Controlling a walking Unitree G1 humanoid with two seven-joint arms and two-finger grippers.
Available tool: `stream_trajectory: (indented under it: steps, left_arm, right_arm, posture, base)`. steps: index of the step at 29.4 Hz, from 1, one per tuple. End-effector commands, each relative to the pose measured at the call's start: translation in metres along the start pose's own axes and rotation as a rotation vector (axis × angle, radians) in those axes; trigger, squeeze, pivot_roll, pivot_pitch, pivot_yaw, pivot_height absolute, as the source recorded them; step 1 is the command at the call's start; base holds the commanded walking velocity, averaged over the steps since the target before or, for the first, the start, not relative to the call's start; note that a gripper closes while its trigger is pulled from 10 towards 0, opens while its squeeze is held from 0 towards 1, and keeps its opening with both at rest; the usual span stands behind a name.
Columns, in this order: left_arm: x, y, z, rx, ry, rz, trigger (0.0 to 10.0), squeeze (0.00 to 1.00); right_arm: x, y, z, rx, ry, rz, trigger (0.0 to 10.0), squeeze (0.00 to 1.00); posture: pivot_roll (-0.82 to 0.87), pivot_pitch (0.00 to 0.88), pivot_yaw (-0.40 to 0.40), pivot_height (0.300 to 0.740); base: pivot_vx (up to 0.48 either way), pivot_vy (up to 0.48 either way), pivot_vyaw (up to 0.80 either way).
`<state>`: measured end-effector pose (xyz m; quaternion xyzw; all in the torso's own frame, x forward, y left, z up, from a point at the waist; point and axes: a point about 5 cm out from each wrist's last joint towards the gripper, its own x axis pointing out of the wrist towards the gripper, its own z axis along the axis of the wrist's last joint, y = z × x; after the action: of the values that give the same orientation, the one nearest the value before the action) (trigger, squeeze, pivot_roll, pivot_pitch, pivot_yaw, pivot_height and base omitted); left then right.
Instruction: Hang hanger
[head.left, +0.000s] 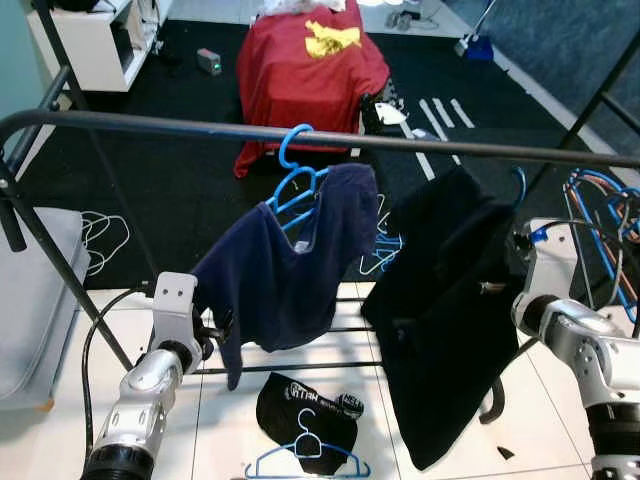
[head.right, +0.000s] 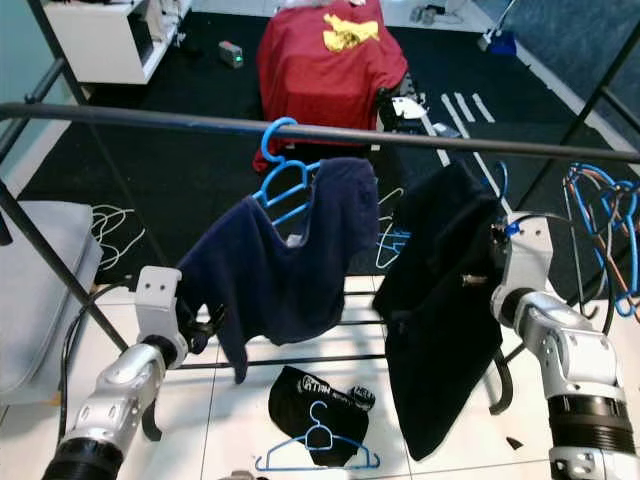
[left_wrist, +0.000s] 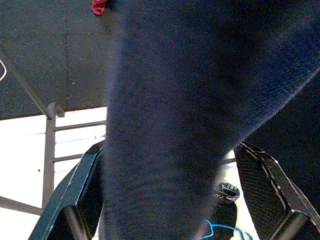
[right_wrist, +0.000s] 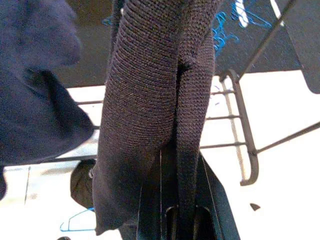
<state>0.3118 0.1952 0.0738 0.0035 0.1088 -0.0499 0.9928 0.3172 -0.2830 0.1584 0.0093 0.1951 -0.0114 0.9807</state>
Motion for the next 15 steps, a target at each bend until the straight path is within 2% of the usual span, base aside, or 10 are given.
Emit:
stream_trajectory:
  steps: [1,6,8,9,11,15]
  left_arm:
    - [-0.003,0.001,-0.010,0.012,0.039,0.000,10.0,0.00]
    - [-0.002,-0.001,-0.009,0.013,0.033,-0.006,10.0,0.00]
    - [-0.002,-0.003,-0.010,0.023,0.036,-0.017,10.0,0.00]
    - [-0.002,-0.003,-0.010,0.023,0.036,-0.017,10.0,0.00]
    - [-0.003,-0.005,-0.013,0.036,0.047,-0.028,10.0,0.00]
    - [-0.004,-0.005,-0.014,0.038,0.048,-0.028,10.0,0.00]
  right_arm:
    - [-0.004,-0.008,0.014,-0.013,-0.056,-0.021,10.0,0.00]
    - [-0.006,0.004,0.030,-0.062,-0.157,0.078,10.0,0.00]
    - [-0.015,0.022,0.051,-0.138,-0.267,0.205,10.0,0.00]
    - [-0.015,0.022,0.051,-0.138,-0.267,0.205,10.0,0.00]
    - [-0.021,0.034,0.063,-0.173,-0.316,0.286,10.0,0.00]
    - [-0.018,0.032,0.066,-0.172,-0.313,0.267,10.0,0.00]
  posture:
    - [0.05,0.165,-0.070,0.740]
    - [0.05,0.163,-0.070,0.740]
    - [0.05,0.161,-0.070,0.740]
    - [0.05,0.161,-0.070,0.740]
    - [0.05,0.161,-0.069,0.740]
    - [0.05,0.160,-0.071,0.740]
  base:
    - [0.000,0.000,0.00]
    - [0.000,0.000,0.00]
    - [0.000,0.000,0.00]
    - [0.000,0.000,0.00]
    - [0.000,0.000,0.00]
    - [0.000,0.000,0.00]
